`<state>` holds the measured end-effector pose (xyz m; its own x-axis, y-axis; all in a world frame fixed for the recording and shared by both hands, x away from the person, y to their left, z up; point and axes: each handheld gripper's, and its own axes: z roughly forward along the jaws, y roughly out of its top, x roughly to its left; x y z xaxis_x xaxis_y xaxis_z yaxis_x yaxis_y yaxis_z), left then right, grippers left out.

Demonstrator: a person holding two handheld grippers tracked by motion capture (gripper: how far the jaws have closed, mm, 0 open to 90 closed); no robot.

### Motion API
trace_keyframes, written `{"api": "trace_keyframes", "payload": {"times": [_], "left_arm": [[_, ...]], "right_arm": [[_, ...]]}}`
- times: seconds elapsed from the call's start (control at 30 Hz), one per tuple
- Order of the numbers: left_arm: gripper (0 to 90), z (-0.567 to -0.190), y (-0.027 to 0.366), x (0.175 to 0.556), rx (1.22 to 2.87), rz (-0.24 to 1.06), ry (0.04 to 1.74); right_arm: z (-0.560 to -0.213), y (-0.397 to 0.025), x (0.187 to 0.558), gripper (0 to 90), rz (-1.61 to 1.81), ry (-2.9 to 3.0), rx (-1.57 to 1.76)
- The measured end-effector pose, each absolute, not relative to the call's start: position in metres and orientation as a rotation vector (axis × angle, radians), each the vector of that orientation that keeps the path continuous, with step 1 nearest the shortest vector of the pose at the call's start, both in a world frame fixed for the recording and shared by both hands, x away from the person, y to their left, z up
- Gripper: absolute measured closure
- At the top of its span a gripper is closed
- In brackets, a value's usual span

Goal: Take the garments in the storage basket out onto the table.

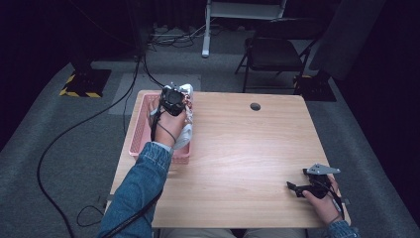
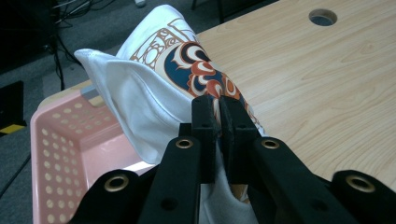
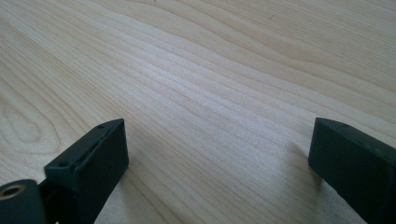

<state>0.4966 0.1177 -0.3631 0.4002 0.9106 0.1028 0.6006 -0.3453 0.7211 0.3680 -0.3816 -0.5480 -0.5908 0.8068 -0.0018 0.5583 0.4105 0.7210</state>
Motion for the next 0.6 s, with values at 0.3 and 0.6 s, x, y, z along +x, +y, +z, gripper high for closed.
{"api": "trace_keyframes", "payload": {"times": [0.3,0.6], "left_arm": [[84.1,-0.353,0.094,0.495,2.067,0.657,1.222],[84.1,-0.351,0.073,0.497,2.077,0.630,1.184]], "right_arm": [[-0.548,-0.382,0.368,4.8,0.988,2.321,1.176],[-0.548,-0.382,0.368,4.8,0.988,2.322,1.176]]}}
